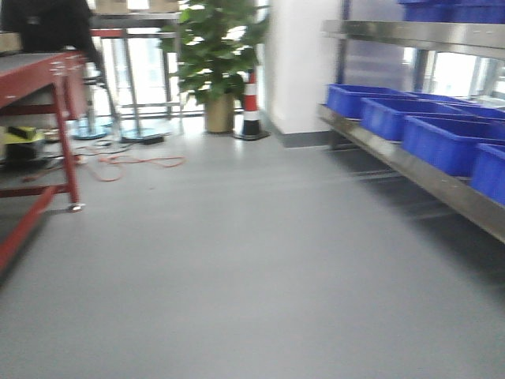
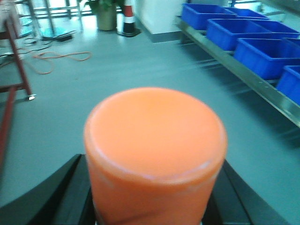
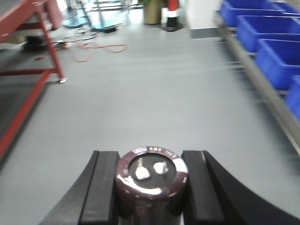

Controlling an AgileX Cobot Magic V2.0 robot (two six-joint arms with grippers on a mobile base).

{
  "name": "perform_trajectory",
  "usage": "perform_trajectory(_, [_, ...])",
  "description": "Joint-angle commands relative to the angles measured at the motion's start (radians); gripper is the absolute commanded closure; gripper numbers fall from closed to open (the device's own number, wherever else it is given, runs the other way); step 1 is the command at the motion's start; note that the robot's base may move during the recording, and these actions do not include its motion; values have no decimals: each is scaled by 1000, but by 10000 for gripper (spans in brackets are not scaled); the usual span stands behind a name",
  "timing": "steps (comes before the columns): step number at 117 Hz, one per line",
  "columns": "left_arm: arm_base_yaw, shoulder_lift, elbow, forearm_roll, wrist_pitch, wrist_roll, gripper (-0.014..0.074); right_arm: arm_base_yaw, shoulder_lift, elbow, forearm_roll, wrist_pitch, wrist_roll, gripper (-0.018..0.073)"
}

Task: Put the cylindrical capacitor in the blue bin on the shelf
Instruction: 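Drive the base to the shelf of blue bins holding both cylinders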

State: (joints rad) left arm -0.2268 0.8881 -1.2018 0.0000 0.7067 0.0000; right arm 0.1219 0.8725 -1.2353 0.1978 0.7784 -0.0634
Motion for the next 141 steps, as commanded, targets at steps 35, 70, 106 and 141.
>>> perform_trajectory(35, [-6,-4,0,-8,-21,0,707,1,-6,-8,-4,-30,-8,662])
perform_trajectory(70, [-6,-4,0,-8,-21,0,707,1,-6,-8,-4,-30,-8,662])
perform_trajectory(106, [-6,-4,0,-8,-21,0,707,1,-6,-8,-4,-30,-8,662])
perform_trajectory(141, [-6,-4,0,-8,-21,0,707,1,-6,-8,-4,-30,-8,662])
